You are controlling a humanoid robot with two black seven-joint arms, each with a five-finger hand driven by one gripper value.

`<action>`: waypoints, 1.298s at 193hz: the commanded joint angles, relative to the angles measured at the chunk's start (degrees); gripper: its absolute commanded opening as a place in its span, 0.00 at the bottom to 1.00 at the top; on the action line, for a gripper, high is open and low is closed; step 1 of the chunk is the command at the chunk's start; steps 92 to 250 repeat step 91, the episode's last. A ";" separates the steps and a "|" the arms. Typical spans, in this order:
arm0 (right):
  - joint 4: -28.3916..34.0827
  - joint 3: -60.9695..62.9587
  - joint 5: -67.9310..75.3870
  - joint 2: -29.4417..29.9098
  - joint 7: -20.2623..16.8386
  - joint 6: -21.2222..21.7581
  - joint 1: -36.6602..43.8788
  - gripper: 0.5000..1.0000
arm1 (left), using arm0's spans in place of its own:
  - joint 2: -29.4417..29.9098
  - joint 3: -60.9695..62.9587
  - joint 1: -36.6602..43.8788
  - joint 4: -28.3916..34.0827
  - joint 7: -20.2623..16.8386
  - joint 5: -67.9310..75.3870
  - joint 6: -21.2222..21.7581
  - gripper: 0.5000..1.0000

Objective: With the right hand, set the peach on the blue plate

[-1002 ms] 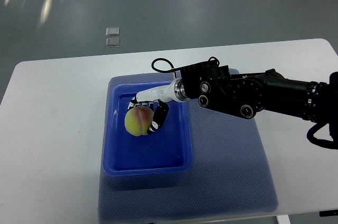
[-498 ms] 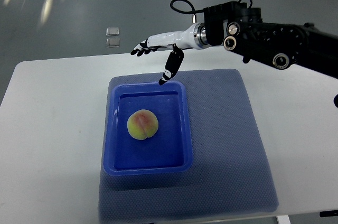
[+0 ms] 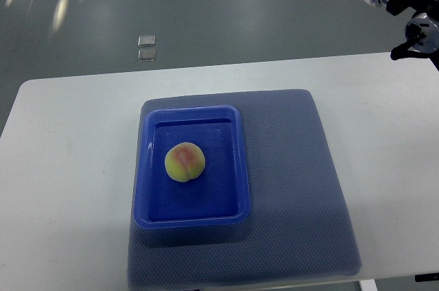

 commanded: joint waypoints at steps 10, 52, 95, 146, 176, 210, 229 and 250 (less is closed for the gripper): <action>-0.86 10.60 11.46 5.66 2.30 -0.39 -12.05 0.86 | 0.00 -0.01 0.01 -0.16 0.01 0.04 0.00 1.00; -4.11 17.63 20.43 14.19 7.22 0.22 -21.29 0.86 | 0.00 0.08 -0.08 -2.10 0.01 0.13 0.09 1.00; -5.08 20.97 21.66 17.97 10.12 0.31 -23.84 0.86 | 0.00 -0.01 -0.08 -2.27 0.01 0.13 0.44 1.00; -5.08 20.97 21.66 17.97 10.12 0.31 -23.84 0.86 | 0.00 -0.01 -0.08 -2.27 0.01 0.13 0.44 1.00; -5.08 20.97 21.66 17.97 10.12 0.31 -23.84 0.86 | 0.00 -0.01 -0.08 -2.27 0.01 0.13 0.44 1.00; -5.08 20.97 21.66 17.97 10.12 0.31 -23.84 0.86 | 0.00 -0.01 -0.08 -2.27 0.01 0.13 0.44 1.00; -5.08 20.97 21.66 17.97 10.12 0.31 -23.84 0.86 | 0.00 -0.01 -0.08 -2.27 0.01 0.13 0.44 1.00; -5.08 20.97 21.66 17.97 10.12 0.31 -23.84 0.86 | 0.00 -0.01 -0.08 -2.27 0.01 0.13 0.44 1.00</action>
